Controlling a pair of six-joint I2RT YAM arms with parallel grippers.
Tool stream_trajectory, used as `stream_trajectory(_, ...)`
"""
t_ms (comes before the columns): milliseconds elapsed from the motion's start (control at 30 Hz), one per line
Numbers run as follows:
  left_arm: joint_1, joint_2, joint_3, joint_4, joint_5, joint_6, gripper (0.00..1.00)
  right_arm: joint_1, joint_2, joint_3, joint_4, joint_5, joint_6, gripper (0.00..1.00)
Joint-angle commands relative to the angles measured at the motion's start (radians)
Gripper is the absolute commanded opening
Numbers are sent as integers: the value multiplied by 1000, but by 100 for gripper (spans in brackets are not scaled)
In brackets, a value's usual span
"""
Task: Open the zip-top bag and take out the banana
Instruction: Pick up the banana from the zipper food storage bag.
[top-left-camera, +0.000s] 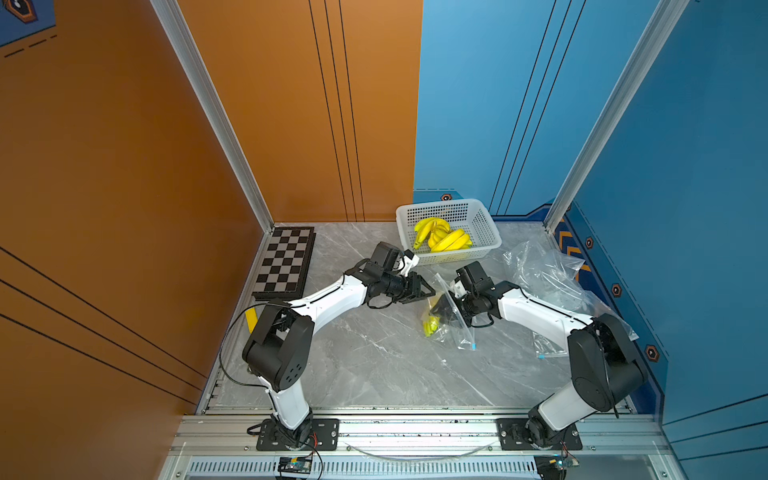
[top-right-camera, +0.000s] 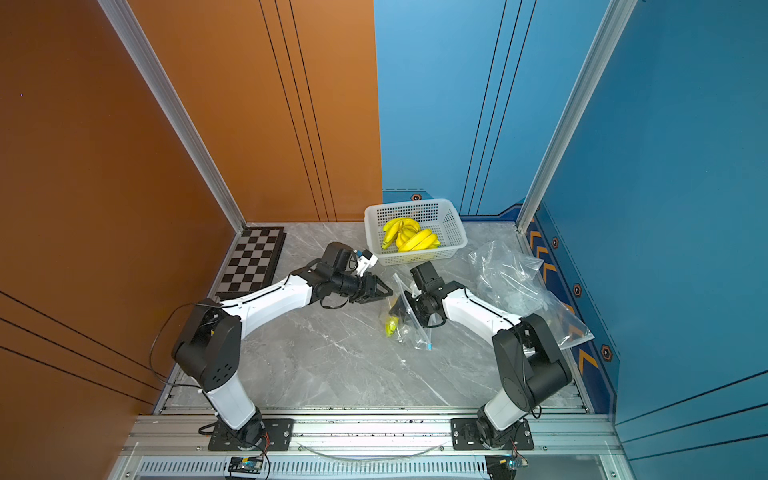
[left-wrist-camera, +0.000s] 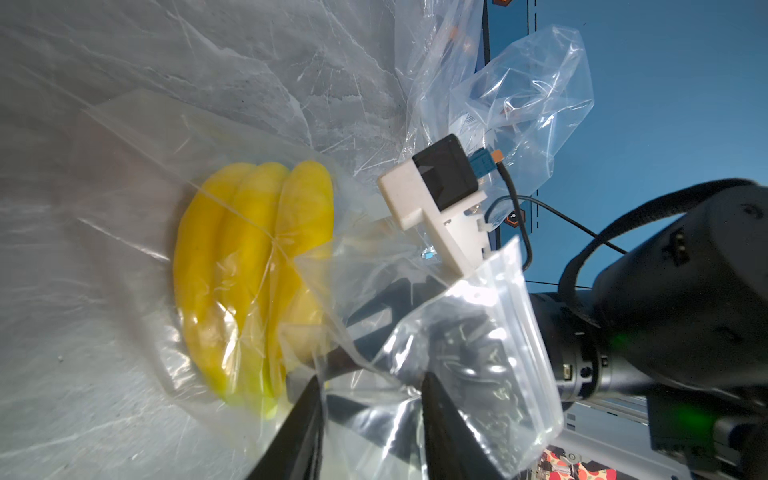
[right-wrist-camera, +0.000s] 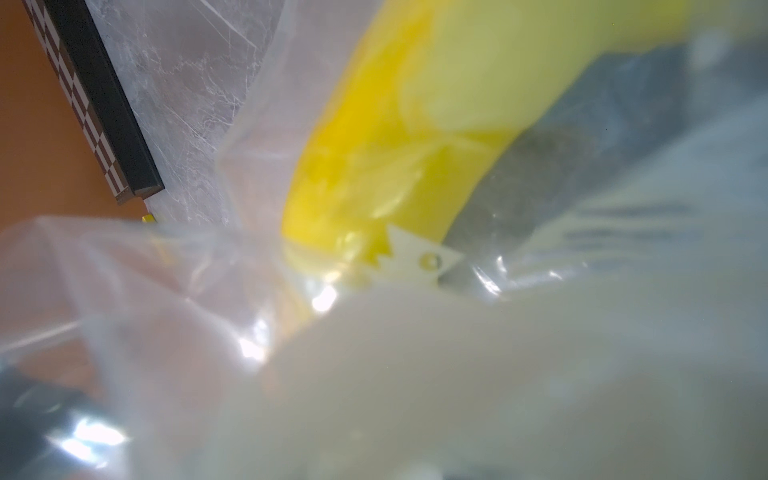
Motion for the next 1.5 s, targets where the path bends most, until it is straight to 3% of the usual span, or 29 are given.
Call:
stream_trajectory(0,-4,72,83,-113,56,43,0,-7,-23,-23,23,-8,-6,49)
stream_trajectory(67,11,150,124,-133,165,1,0,-7,-23,-28,36,-12,0,49)
stream_trajectory(100,7,157,126,-133,165,7,0,-6,-22,-30,39,-14,1,49)
stream_trajectory(333,-4,84,119,-148,40,64,0,-10,-43,-44,38,-1,7,50)
stream_trajectory(433,4,48,156,-231,-11,116,0,-17,-61,-59,36,16,11,64)
stream_trajectory(633,-10,7,192,-286,-44,129,0,-29,-65,-64,36,34,16,70)
stream_trajectory(933,-28,-33,174,-287,-61,110,0,-27,-19,-55,0,67,19,67)
stream_trajectory(1233,-10,-31,135,-288,-56,104,0,40,91,55,24,80,22,64)
stream_trajectory(1367,12,-41,127,-288,-49,105,0,50,114,68,24,93,32,58)
stream_trajectory(1467,32,-49,118,-288,-42,105,0,48,103,76,18,107,32,42)
